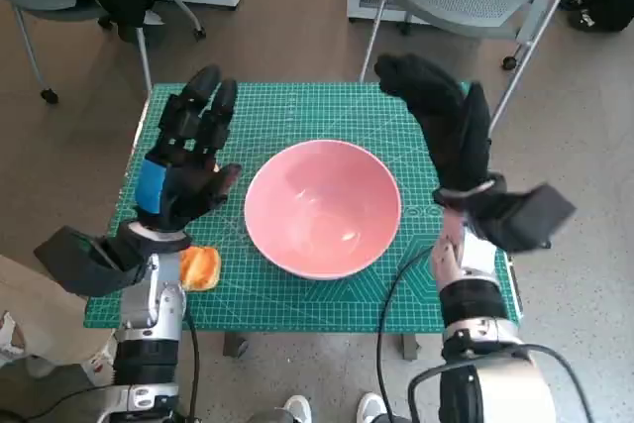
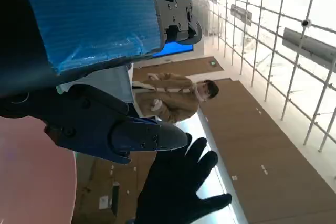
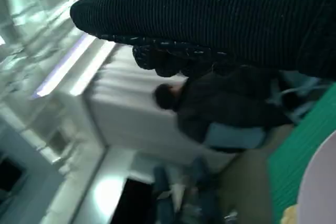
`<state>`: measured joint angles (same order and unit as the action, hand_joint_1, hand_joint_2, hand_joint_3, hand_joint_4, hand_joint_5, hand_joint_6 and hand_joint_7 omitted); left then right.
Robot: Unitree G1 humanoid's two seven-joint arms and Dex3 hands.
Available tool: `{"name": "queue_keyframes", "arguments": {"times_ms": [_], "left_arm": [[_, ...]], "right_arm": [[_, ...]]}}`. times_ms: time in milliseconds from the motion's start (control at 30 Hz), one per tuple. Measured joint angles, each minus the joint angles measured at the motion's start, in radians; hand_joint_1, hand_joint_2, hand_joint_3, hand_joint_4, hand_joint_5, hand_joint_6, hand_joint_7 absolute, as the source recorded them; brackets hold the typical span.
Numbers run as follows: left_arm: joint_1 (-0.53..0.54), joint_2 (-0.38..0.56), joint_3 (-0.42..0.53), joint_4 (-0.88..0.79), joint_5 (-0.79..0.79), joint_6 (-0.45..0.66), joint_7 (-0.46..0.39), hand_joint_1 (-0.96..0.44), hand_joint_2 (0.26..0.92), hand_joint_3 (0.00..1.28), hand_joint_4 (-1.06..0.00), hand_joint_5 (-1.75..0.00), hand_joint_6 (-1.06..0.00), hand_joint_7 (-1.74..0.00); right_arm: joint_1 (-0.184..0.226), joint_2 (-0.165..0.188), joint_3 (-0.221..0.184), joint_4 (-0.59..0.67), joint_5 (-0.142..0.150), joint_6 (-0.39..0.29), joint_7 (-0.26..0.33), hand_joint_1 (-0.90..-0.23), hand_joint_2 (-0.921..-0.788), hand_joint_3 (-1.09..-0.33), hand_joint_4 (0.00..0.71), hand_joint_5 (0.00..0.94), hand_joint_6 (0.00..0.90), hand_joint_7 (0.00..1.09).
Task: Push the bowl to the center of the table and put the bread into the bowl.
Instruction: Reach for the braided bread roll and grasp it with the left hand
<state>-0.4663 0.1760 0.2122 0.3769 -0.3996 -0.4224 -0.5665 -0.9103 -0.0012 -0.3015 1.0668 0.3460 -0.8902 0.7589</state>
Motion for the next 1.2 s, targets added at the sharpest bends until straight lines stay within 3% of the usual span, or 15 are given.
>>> {"name": "queue_keyframes", "arguments": {"times_ms": [300, 667, 833, 1000, 1200], "left_arm": [[-0.007, 0.0, 0.0, 0.007, 0.0, -0.007, -0.004, -0.52, 0.921, 0.24, -0.04, -0.01, -0.03, -0.39], [-0.004, 0.013, 0.001, -0.022, 0.0, 0.001, -0.013, -0.52, 0.921, 0.24, -0.05, -0.01, -0.04, -0.39], [0.036, 0.091, 0.004, -0.126, 0.068, 0.018, -0.001, -0.51, 0.921, 0.2, -0.07, -0.01, -0.02, -0.43], [0.118, 0.263, 0.02, -0.298, 0.221, 0.135, -0.001, -0.43, 0.766, 0.06, -0.01, 0.0, 0.0, -0.32], [0.219, 0.411, 0.058, -0.505, 0.375, 0.389, -0.006, -0.27, 0.688, 0.01, -0.03, -0.01, -0.04, -0.29]], "right_arm": [[0.013, 0.003, 0.0, -0.019, 0.035, 0.006, 0.054, -0.649, -0.921, -0.892, 0.056, 0.004, 0.117, 0.04], [0.034, 0.005, 0.013, -0.039, 0.031, 0.021, 0.043, -0.659, -0.921, -0.886, 0.056, 0.003, 0.114, 0.05], [0.039, 0.009, 0.027, -0.051, 0.021, 0.02, 0.023, -0.669, -0.921, -0.879, 0.057, 0.003, 0.113, 0.05], [0.041, 0.006, 0.029, -0.064, 0.019, 0.02, 0.015, -0.672, -0.921, -0.876, 0.057, 0.002, 0.112, 0.05], [0.041, 0.002, 0.029, -0.079, 0.02, 0.019, 0.015, -0.669, -0.921, -0.876, 0.056, 0.001, 0.109, 0.05]]}}
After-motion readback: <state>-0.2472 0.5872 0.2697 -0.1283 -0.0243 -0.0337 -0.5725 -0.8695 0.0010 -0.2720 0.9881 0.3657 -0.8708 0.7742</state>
